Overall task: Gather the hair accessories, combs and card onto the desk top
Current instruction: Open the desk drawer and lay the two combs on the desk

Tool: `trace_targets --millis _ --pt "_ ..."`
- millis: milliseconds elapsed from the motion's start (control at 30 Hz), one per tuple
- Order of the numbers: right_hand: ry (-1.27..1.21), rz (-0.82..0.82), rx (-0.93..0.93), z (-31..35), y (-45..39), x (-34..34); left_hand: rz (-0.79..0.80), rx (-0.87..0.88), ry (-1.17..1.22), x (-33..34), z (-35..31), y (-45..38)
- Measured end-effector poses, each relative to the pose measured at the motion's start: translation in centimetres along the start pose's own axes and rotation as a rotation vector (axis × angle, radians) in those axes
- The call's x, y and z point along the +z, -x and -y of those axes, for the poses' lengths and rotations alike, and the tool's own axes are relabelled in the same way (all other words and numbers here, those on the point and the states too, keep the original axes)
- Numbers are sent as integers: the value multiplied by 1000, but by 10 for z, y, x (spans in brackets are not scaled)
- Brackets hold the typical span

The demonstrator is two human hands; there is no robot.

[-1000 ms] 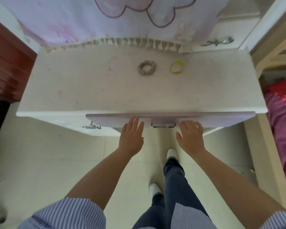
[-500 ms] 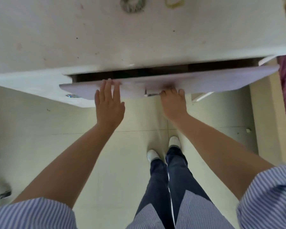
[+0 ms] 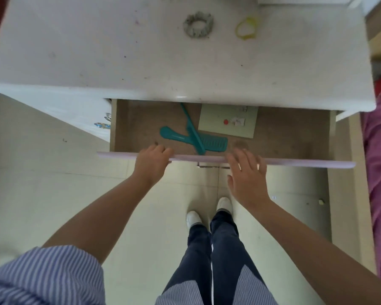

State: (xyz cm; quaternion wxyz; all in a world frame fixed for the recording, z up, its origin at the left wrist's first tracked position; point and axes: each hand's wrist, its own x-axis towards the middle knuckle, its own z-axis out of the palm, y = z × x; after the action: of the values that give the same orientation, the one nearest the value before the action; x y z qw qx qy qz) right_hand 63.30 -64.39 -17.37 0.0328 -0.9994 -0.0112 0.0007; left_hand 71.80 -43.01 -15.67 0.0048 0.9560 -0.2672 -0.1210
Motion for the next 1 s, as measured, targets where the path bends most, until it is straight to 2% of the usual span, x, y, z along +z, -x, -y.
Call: trace_targets --millis 200,267,333,400,500,600,700,867,1000 --pt "-108 379 -84 -14 -35 -6 133 -58 25 14 6 -6" --pt "-168 491 -63 -17 -53 -4 180 -4 24 17 18 -14" --pt "-224 570 -53 -18 -80 0 162 48 -12 11 26 -29" --pt "-195 677 -108 -15 -102 11 128 6 -27 14 27 -51" --pt "-69 774 -164 -8 -126 37 218 -45 -49 25 21 -85" --pt "90 709 -223 0 -136 59 262 6 -54 38 14 -112" --pt "139 595 -265 -1 -140 64 239 87 -134 45 10 -129" --pt "172 548 -335 0 -135 69 209 203 -285 55 11 -138" --pt "267 411 -441 5 -137 64 286 166 -254 54 29 -127"
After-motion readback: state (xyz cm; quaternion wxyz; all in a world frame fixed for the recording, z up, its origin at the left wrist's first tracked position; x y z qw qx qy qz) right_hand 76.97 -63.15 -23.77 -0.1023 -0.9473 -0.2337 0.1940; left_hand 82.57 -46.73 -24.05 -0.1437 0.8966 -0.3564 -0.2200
